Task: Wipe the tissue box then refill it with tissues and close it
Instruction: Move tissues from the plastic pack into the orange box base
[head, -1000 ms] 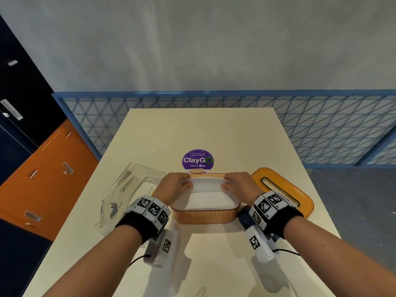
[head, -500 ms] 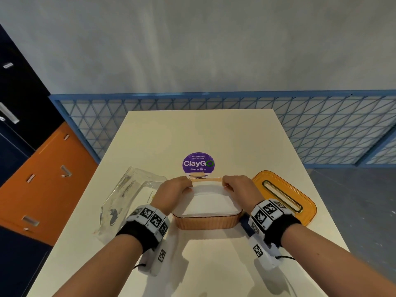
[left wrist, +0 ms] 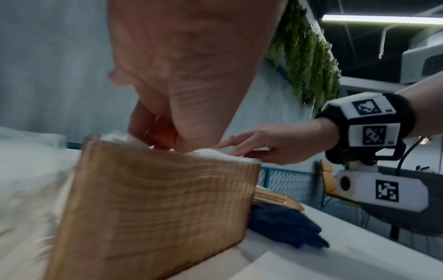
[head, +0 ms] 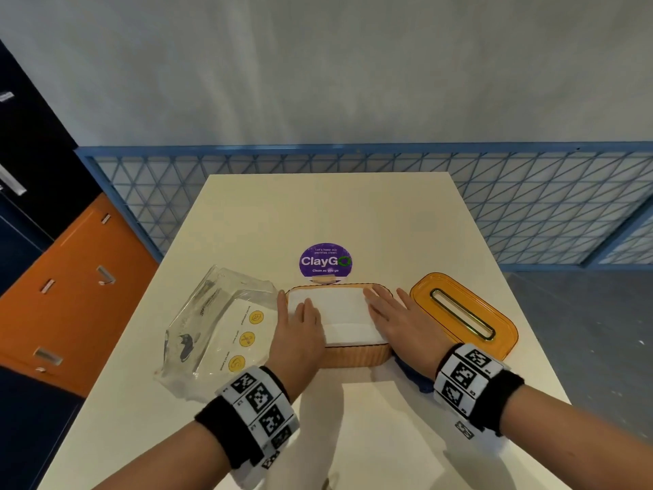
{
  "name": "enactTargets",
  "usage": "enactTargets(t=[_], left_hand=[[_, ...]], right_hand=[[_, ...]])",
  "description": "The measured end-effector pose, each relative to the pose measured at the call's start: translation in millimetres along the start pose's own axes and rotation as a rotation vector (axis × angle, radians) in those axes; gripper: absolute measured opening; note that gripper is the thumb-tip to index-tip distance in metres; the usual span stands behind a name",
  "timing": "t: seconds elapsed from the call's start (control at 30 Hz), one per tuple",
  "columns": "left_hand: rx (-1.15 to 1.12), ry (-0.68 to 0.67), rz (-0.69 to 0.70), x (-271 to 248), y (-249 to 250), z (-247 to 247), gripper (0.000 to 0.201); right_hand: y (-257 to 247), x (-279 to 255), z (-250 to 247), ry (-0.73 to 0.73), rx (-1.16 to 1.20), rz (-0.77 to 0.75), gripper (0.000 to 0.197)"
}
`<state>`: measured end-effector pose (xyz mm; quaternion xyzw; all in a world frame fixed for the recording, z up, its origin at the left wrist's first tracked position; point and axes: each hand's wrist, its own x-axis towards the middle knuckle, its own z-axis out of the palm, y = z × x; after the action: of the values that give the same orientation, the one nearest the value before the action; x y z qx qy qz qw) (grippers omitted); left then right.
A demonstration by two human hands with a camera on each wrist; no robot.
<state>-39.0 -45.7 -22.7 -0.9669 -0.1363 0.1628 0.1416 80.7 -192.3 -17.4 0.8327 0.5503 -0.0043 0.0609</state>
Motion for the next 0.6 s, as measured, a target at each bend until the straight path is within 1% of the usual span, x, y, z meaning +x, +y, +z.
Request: enactTargets(t=[0.03, 0.07, 0.17, 0.23, 0.27, 0.4, 0.5, 0.6], left_hand=[[-0.021, -0.018, -0.010, 0.0, 6.1, -1.7, 0.054], [-0.056, -0.027, -0.012, -0.5, 11.6, -3.0, 0.056], [-0.255, -0.090, -0.033, -0.2, 17.3, -1.2, 0.057], [-0.398, -0.074, -0.062, 4.7, 16.2, 2.1, 0.054], [-0.432, -0.061, -0.070, 8.0, 15.5, 3.3, 0.053], [-0.451, -0.115, -0.060, 17.7, 14.5, 1.6, 0.050], [-0.420, -0.083, -0.046, 19.7, 14.9, 0.6, 0.047], [-0.337, -0.039, -0.067, 20.7, 18.5, 5.4, 0.047]], right_hand=[[-2.0, -2.6, 0.6, 0.000, -0.024, 0.013, 0.058], [-4.0, -4.6, 1.9, -0.049, -0.014, 0.005, 0.059], [-8.9, -8.8, 7.3, -0.112, 0.016, -0.058, 0.058], [-8.4, -9.8, 3.9, -0.201, -0.020, -0.041, 0.058], [-7.8, -9.3, 1.3, -0.246, -0.026, -0.037, 0.058], [-4.2, -1.2, -7.8, -0.357, 0.031, -0.026, 0.058], [-3.5, 6.7, -13.5, -0.407, 0.005, -0.011, 0.053], [-4.2, 10.1, -13.6, -0.417, -0.028, 0.003, 0.049]])
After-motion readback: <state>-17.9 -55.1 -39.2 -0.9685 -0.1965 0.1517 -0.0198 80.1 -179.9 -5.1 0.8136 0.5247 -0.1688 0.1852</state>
